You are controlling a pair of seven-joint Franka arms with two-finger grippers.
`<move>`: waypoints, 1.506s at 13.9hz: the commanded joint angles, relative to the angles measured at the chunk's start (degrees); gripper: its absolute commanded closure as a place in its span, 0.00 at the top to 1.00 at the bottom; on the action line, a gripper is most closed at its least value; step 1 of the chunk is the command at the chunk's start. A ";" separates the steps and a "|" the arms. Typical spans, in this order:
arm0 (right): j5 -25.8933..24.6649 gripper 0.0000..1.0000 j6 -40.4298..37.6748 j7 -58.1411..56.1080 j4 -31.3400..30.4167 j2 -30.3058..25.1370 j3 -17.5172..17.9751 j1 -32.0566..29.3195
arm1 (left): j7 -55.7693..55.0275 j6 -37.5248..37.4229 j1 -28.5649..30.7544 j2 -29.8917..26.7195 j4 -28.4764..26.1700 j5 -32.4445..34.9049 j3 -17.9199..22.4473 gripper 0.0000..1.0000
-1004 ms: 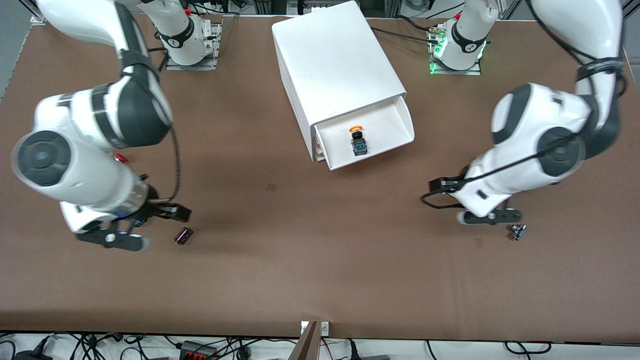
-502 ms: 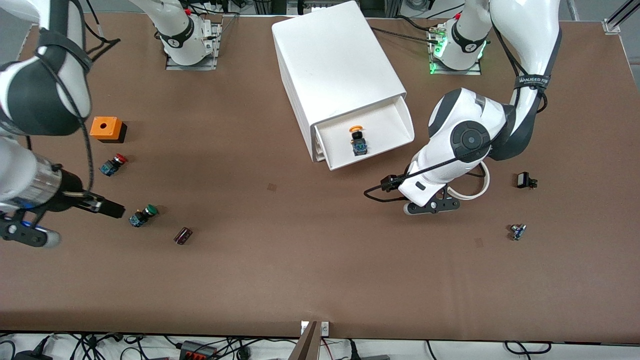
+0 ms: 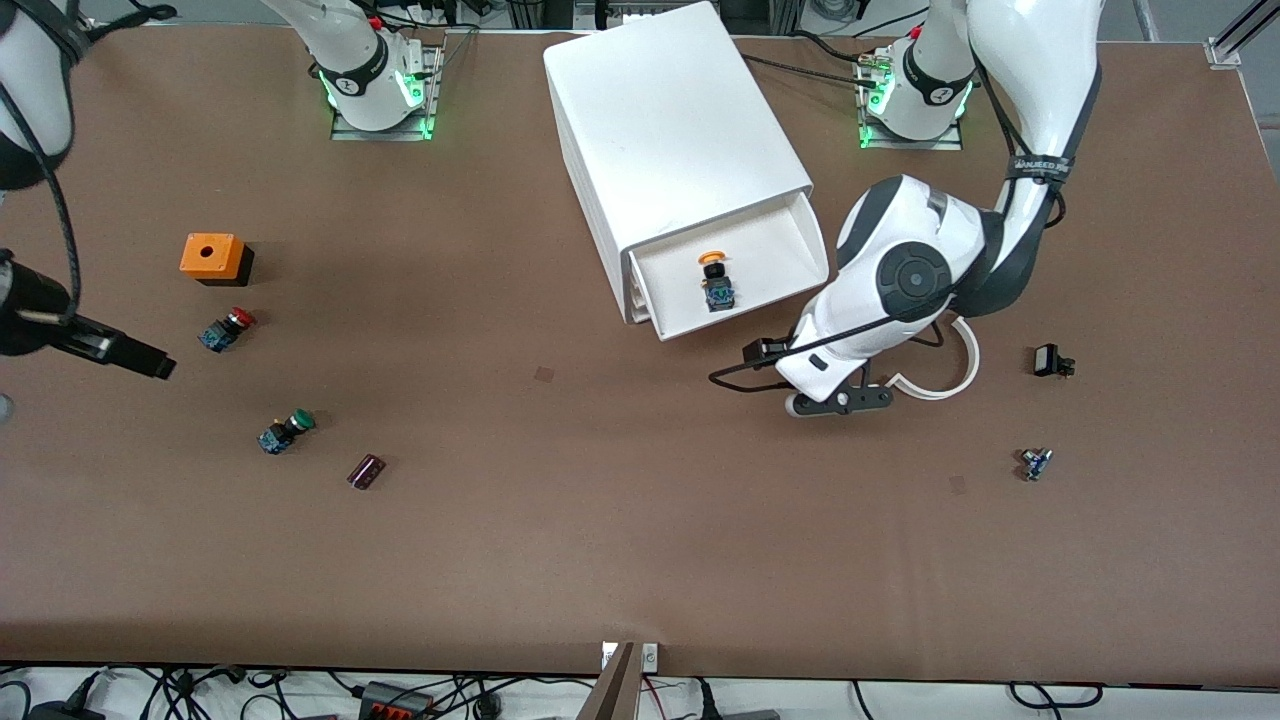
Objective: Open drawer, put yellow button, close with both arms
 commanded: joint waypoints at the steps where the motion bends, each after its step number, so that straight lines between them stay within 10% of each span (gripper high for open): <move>1: 0.18 1.00 1.68 -9.23 -3.80 -2.86 1.23 -2.91 | -0.83 0.73 0.82 -3.54 -5.16 -2.49 -2.38 1.00; 21: -0.61 1.00 7.31 -16.11 -25.95 -17.54 1.23 -4.50 | -10.68 -0.59 0.47 -8.20 -13.96 -6.72 -12.85 1.00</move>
